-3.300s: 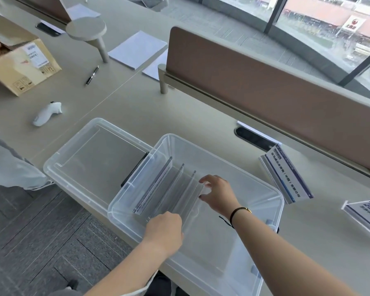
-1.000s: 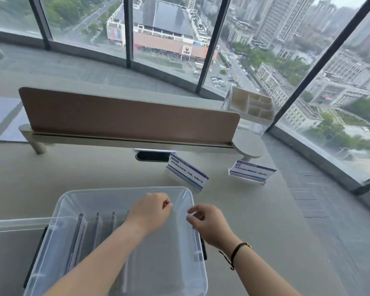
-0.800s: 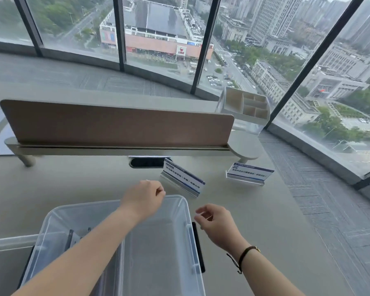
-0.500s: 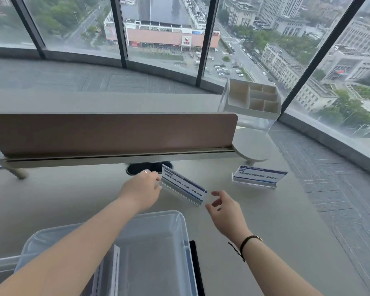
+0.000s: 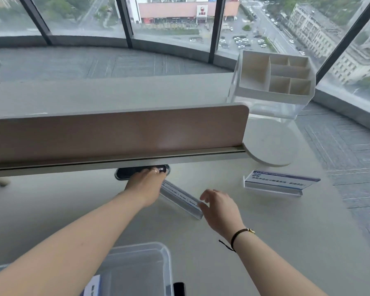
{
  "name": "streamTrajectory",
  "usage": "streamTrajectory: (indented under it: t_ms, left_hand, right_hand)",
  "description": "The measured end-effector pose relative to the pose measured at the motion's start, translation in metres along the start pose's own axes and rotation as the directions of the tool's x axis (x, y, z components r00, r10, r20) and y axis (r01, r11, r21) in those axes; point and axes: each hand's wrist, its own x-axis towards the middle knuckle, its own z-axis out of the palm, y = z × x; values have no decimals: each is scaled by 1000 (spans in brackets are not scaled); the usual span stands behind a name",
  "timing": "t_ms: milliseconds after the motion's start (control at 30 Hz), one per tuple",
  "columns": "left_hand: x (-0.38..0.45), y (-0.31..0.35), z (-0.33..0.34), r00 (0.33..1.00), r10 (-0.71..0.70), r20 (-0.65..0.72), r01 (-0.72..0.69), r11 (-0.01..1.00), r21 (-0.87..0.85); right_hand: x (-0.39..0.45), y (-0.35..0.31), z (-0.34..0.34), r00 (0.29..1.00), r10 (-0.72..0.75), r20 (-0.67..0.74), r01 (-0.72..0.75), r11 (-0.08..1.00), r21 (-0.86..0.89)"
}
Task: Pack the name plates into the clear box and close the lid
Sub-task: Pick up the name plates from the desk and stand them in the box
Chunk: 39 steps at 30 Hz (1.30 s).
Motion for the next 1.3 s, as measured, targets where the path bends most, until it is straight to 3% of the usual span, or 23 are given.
streamTrajectory:
  t_ms: [300,567,800,1000,1300]
  left_hand:
    - [-2,17,18,995,-77,64,80,996,-42]
    - [-23,27,10,986,-159,57,166,977,-133]
    - [-71,34,-32,983,-107,-146,91,989,-115]
    - [-150,38,-68,936,-173,-307,120,976,-184]
    - [-270,13,-88,840,-348,-416,213,917,-338]
  right_hand:
    - [28,19,-4,992,-115,-44,112,991,-69]
    - [21,20,-4,994,-52,-93,53,999,8]
    - [-6,4,-40,965,-78,-249,103,991,88]
    - [-46,-36,-83,892,-241,-383,293,952,84]
    - [-106,-118,-104,869,-362,-339,421,899,119]
